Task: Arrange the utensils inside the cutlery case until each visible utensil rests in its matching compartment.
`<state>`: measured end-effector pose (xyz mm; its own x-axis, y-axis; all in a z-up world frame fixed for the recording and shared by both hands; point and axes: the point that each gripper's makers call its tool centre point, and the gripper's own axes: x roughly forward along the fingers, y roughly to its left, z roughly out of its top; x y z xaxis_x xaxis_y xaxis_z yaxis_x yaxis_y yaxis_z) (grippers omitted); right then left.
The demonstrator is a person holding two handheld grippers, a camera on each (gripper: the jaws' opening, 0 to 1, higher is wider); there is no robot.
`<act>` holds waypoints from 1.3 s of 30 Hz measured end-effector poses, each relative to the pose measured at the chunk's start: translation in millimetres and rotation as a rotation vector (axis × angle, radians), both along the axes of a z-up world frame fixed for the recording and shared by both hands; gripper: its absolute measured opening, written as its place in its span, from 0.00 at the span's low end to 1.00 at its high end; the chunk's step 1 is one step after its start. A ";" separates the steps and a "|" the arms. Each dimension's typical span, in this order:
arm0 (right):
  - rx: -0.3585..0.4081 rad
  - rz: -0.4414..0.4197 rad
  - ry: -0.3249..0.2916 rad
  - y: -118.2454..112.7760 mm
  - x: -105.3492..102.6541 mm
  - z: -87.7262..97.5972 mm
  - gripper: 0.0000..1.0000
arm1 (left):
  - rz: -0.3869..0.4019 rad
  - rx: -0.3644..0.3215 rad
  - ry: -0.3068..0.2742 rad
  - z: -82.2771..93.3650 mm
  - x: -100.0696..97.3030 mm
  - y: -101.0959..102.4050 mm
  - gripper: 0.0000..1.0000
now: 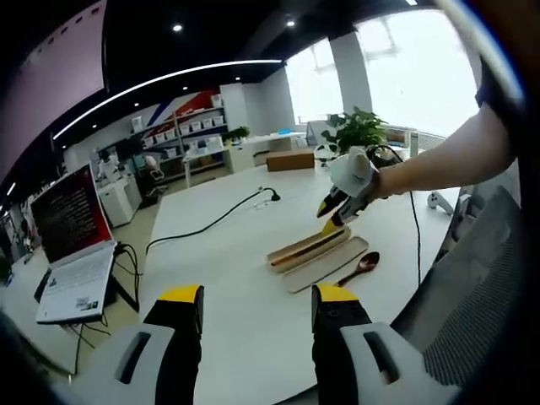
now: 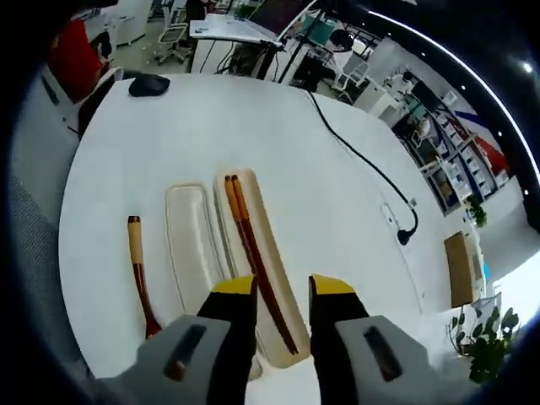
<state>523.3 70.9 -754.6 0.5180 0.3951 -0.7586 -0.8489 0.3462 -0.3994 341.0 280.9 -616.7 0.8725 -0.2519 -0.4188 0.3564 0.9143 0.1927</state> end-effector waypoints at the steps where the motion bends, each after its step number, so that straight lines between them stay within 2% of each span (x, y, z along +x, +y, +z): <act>1: -0.006 0.001 -0.001 -1.9 -2.6 -1.4 0.23 | 0.002 -0.001 -0.005 1.0 0.2 0.3 0.52; 3: -0.032 0.003 -0.012 -8.8 -8.4 -4.5 0.26 | 0.004 -0.009 -0.008 1.8 0.3 0.8 0.52; 10: -0.015 -0.025 0.006 -22.4 -38.8 -10.2 0.29 | -0.022 0.000 -0.011 1.8 -0.2 -3.8 0.51; 13: 0.009 -0.053 0.007 -25.7 -46.9 -9.1 0.36 | -0.029 0.007 -0.013 1.7 -0.8 -5.5 0.52; 16: 0.021 -0.062 -0.010 -26.9 -53.1 -6.3 0.44 | -0.042 0.015 -0.013 1.1 -1.4 -8.4 0.52; 21: 0.018 -0.039 -0.020 -25.5 -64.7 0.5 0.45 | -0.051 0.025 -0.014 0.4 -2.8 -10.4 0.52; 24: 0.039 -0.053 -0.018 -27.4 -70.1 2.9 0.51 | -0.046 0.032 -0.020 1.2 -2.8 -9.2 0.52; 32: 0.002 -0.020 -0.008 -29.2 -87.2 -8.4 0.71 | -0.053 0.042 -0.013 -1.2 -3.0 -9.3 0.52; 39: 0.013 -0.003 -0.030 -19.4 -100.0 -8.9 0.78 | -0.062 0.076 -0.001 -5.9 -4.6 -7.3 0.51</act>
